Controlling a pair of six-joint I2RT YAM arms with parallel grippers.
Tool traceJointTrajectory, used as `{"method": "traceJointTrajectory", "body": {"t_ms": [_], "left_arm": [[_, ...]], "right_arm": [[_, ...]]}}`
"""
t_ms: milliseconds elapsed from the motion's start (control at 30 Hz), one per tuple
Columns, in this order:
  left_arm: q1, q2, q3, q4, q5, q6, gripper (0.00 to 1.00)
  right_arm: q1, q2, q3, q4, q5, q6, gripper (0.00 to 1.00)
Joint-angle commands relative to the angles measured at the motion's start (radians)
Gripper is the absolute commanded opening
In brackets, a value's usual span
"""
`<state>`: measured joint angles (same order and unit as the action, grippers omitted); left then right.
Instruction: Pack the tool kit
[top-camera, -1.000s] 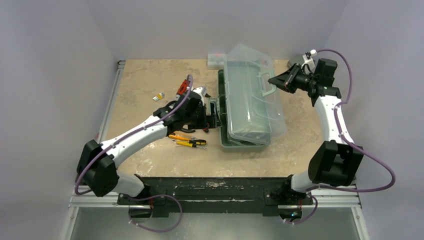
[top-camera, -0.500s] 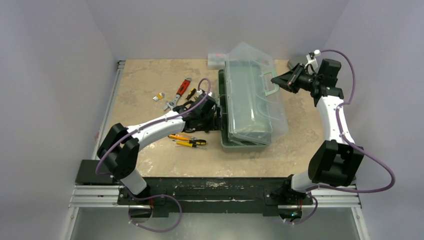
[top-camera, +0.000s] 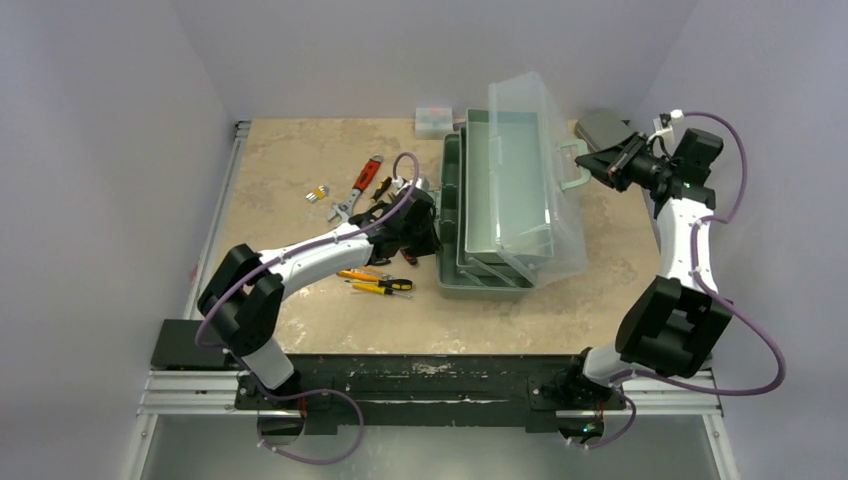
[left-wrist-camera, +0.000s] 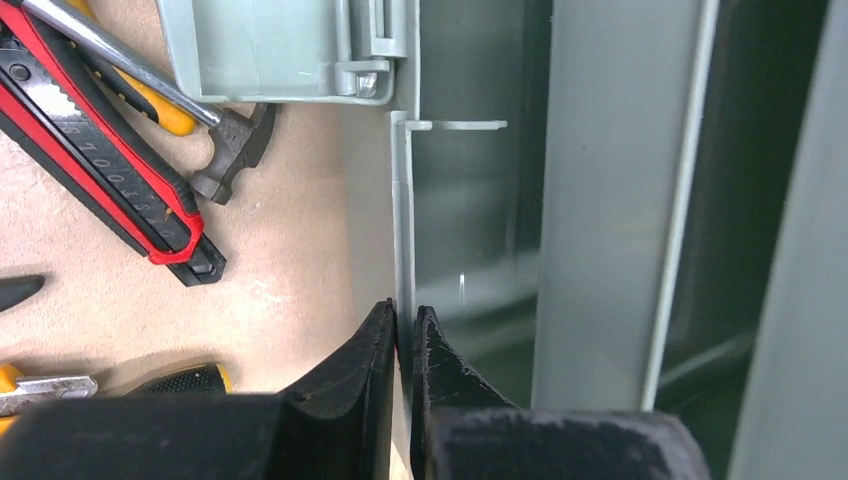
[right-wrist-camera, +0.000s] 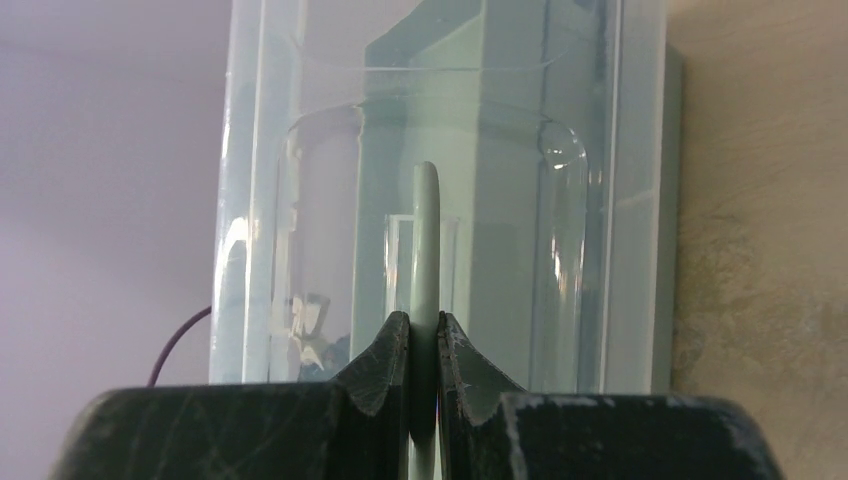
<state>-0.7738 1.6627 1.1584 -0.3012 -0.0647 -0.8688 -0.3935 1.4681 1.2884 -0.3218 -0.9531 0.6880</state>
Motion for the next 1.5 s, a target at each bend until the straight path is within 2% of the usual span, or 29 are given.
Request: {"method": "traceJointTrajectory", "body": {"t_ms": [0, 233, 500, 700, 900, 1000, 1067, 1367, 1467], "left_arm": [[0.017, -0.03, -0.053, -0.013, -0.087, 0.005, 0.0], [0.02, -0.092, -0.079, -0.043, -0.135, 0.011, 0.0], [0.023, -0.113, -0.121, -0.015, -0.144, 0.002, 0.0], [0.023, -0.115, -0.117, -0.015, -0.14, 0.011, 0.0], [0.024, -0.106, -0.111, -0.015, -0.125, 0.019, 0.0], [0.024, -0.104, -0.111, -0.012, -0.117, 0.016, 0.0], [0.024, -0.103, -0.109, -0.01, -0.114, 0.015, 0.0], [0.024, -0.12, -0.116, -0.003, -0.106, 0.026, 0.0], [0.024, -0.122, -0.117, -0.003, -0.103, 0.026, 0.0]], "right_arm": [[-0.082, 0.013, -0.036, 0.095, 0.037, -0.056, 0.0], [-0.149, 0.046, -0.055, 0.071, 0.069, -0.076, 0.0], [-0.165, 0.049, -0.022, -0.065, 0.264, -0.155, 0.01], [-0.165, 0.029, -0.011, -0.086, 0.304, -0.174, 0.19], [-0.165, 0.024, -0.01, -0.078, 0.264, -0.168, 0.23], [-0.165, 0.019, -0.009, -0.081, 0.263, -0.168, 0.47], [-0.165, 0.011, -0.001, -0.091, 0.279, -0.169, 0.57], [-0.165, -0.037, 0.07, -0.166, 0.382, -0.186, 0.65], [-0.165, -0.07, 0.071, -0.172, 0.434, -0.186, 0.72]]}}
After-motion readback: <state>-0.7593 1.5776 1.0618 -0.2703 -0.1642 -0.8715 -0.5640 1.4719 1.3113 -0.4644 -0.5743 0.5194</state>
